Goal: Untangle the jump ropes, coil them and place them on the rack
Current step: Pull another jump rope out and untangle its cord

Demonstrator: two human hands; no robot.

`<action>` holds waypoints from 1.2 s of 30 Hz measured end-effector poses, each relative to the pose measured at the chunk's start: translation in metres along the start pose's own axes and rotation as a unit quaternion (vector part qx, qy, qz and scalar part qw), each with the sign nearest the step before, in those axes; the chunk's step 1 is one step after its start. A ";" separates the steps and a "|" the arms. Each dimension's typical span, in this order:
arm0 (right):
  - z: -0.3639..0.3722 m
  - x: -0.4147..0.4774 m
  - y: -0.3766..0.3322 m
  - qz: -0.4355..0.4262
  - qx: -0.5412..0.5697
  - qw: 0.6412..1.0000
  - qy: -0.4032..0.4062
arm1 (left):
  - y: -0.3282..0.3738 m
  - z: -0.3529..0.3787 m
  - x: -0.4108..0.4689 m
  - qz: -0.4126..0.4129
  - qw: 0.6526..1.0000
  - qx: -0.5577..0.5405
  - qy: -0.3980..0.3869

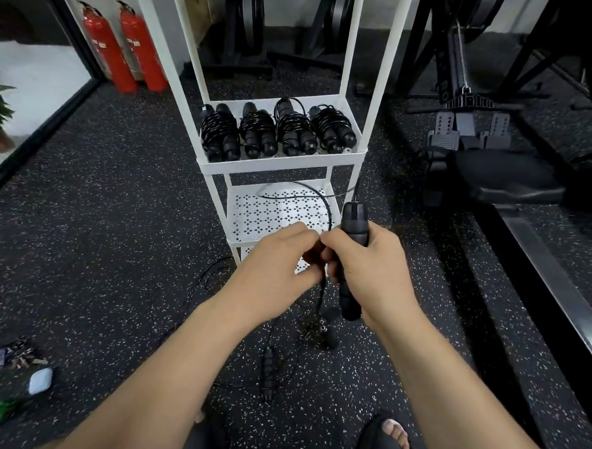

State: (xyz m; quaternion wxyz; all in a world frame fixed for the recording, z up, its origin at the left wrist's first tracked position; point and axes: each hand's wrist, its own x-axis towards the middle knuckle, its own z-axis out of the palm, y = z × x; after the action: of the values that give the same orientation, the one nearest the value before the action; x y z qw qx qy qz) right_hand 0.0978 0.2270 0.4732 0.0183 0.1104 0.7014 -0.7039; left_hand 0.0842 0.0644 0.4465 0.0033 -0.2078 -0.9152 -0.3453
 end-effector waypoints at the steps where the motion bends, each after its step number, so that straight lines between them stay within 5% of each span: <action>1: 0.001 -0.001 -0.002 0.009 0.007 1.000 0.002 | 0.000 0.001 0.000 -0.008 1.000 -0.007 -0.003; 11: -0.010 -0.007 -0.023 0.025 0.193 0.981 0.023 | -0.009 -0.004 0.004 -0.005 1.000 -0.019 0.024; 23: -0.045 -0.003 -0.049 -0.060 0.308 0.943 0.111 | -0.027 -0.008 0.004 -0.086 0.996 0.035 -0.017; 28: -0.055 0.002 -0.049 -0.060 0.324 0.934 0.137 | -0.032 -0.012 0.004 -0.107 0.993 0.039 -0.016; 36: -0.031 0.003 -0.017 -0.008 0.209 0.977 0.051 | -0.021 -0.016 0.003 -0.041 0.998 0.046 -0.002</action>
State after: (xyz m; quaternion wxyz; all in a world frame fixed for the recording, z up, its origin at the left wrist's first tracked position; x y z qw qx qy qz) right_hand 0.0956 0.2589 0.4897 -0.0468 0.1419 0.5400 -0.8283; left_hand 0.0716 0.0409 0.4456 -0.0032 -0.1708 -0.9377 -0.3026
